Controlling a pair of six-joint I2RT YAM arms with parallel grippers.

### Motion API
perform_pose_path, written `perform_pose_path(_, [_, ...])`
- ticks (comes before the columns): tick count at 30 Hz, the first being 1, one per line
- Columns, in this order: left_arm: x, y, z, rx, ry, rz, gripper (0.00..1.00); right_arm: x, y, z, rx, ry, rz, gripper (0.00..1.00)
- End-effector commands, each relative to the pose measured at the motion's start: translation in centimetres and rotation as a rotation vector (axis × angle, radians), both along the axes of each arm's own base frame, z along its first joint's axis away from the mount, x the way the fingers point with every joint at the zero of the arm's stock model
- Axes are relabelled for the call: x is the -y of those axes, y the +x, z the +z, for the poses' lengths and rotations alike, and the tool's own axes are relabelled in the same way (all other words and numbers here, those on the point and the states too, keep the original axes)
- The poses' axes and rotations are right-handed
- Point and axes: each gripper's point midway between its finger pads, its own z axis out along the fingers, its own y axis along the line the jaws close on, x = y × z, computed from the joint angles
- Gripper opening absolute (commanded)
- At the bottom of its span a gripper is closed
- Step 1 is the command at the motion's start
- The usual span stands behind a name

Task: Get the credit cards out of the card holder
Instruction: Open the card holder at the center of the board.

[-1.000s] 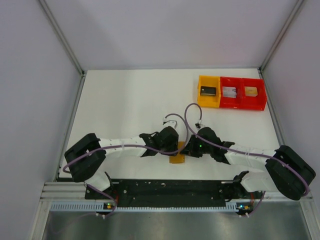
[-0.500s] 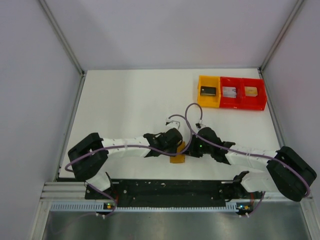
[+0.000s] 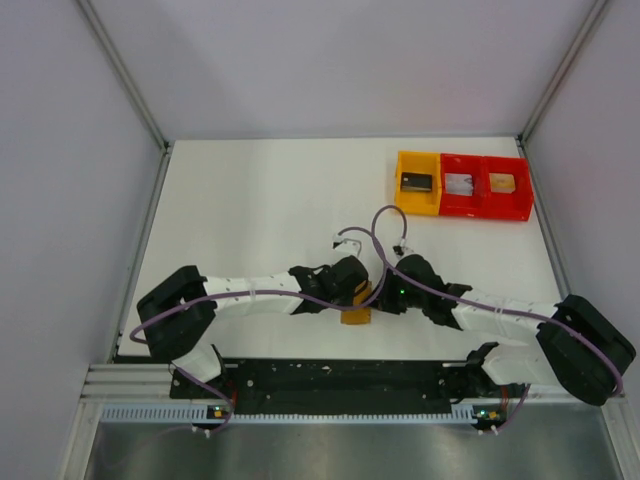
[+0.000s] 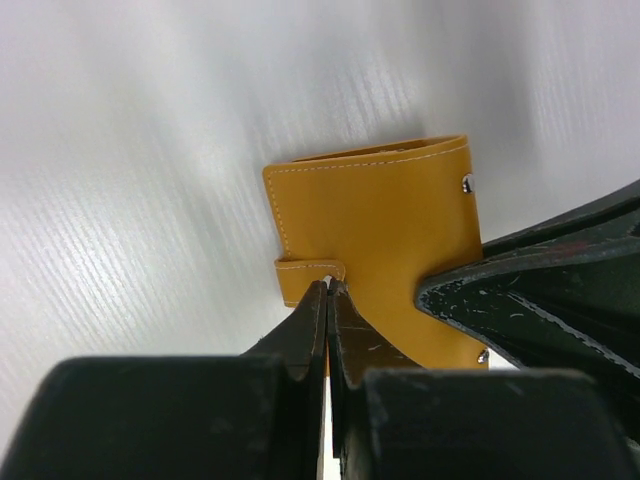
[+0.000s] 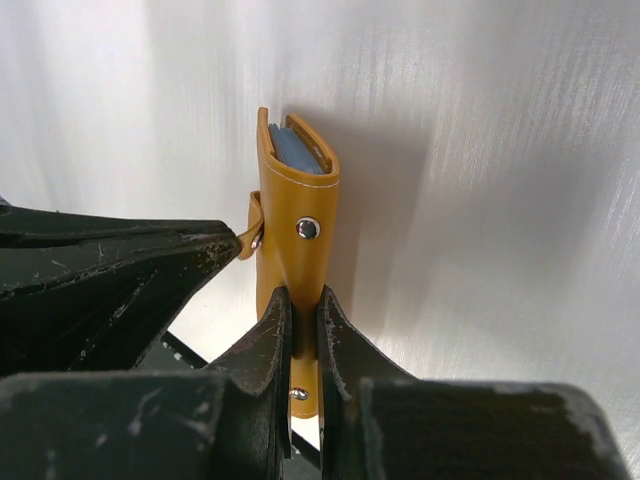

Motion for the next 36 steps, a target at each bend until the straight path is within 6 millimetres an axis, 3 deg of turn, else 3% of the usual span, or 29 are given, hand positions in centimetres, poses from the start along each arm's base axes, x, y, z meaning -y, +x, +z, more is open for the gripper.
perform_pose_path(1, [-5.8,1.0,-1.5,0.044,0.226,0.094,0.0,2.7,-0.8,-2.2,-0.012,-0.151,-0.01,0.0])
perform_pose_path(8, [-7.8,1.4,-1.7,0.041,0.234,0.144,0.0,2.9,-0.7,-2.1,-0.008,-0.157,-0.015,0.0])
perform_pose_path(14, [-6.8,1.7,0.3,0.062,0.137,0.137,0.0,2.7,-0.6,-1.8,0.0,-0.148,-0.014,0.0])
perform_pose_path(16, [-6.3,1.7,1.0,0.065,0.1,0.133,0.11,2.7,-0.6,-1.9,0.0,-0.15,-0.013,0.0])
perform_pose_path(20, [-3.6,1.0,3.3,0.071,-0.083,0.055,0.56,2.6,-0.5,-1.9,0.003,-0.146,-0.012,0.0])
perform_pose_path(24, [-1.6,0.2,4.6,0.056,-0.199,-0.013,0.8,2.5,-0.3,-1.7,0.01,-0.14,-0.014,0.0])
perform_pose_path(31, [-0.1,0.5,3.4,0.012,-0.177,-0.025,0.81,2.5,-0.5,-1.8,0.008,-0.139,-0.009,0.0])
perform_pose_path(36, [-0.3,0.8,1.6,-0.009,-0.11,-0.007,0.75,2.4,-0.4,-1.7,0.01,-0.135,-0.011,0.0])
